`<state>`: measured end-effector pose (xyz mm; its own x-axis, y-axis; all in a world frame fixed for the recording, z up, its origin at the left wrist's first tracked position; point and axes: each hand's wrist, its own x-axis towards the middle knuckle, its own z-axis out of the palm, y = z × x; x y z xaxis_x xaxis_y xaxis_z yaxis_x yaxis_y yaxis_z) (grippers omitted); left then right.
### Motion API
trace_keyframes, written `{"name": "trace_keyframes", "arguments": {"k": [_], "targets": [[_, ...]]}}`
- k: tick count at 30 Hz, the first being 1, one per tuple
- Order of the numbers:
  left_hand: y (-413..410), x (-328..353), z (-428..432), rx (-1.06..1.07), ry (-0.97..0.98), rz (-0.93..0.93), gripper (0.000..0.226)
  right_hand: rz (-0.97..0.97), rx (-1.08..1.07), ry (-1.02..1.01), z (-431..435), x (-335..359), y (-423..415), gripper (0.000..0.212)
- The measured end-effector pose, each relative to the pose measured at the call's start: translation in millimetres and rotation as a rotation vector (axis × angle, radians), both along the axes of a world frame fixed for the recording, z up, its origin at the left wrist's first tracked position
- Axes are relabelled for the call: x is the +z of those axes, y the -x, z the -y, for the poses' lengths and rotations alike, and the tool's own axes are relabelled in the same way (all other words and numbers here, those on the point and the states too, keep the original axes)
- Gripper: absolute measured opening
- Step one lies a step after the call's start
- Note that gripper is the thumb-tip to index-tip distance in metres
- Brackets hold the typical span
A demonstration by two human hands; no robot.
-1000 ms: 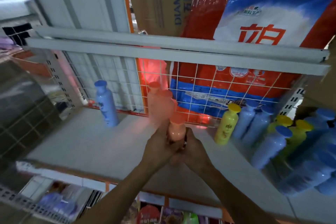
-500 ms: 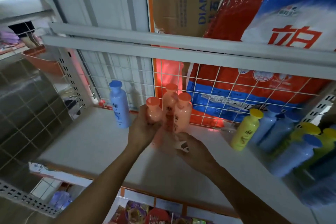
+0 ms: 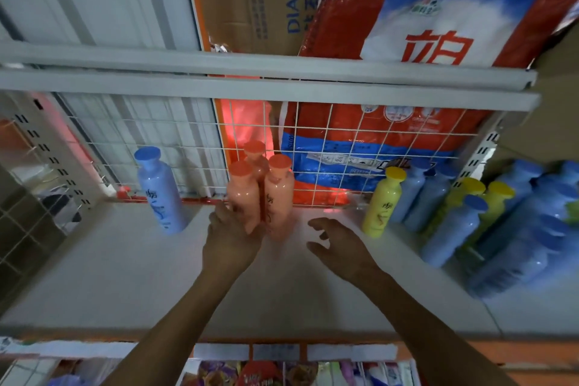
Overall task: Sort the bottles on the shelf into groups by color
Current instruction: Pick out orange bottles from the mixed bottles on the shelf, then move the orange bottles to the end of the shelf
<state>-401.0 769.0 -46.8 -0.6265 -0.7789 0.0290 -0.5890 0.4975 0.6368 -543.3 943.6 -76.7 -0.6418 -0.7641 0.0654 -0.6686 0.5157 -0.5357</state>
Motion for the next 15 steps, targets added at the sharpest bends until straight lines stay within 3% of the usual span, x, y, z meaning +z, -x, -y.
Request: {"name": "trace_keyframes", "arguments": {"k": [4, 8, 15], "targets": [[-6.9, -14.3, -32.9, -0.209, -0.042, 0.116, 0.063, -0.017, -0.084, 0.009, -20.3, -0.7, 5.2, 0.047], [21.6, -15.6, -62.3, -0.483, 0.094, 0.022, 0.063, -0.077, -0.180, 0.030, -51.6, 6.6, 6.1, 0.047], [93.7, 11.2, -142.6, -0.795, 0.124, -0.201, 0.052, -0.208, -0.386, 0.097, -145.9, 29.9, 3.9, 0.046]]}}
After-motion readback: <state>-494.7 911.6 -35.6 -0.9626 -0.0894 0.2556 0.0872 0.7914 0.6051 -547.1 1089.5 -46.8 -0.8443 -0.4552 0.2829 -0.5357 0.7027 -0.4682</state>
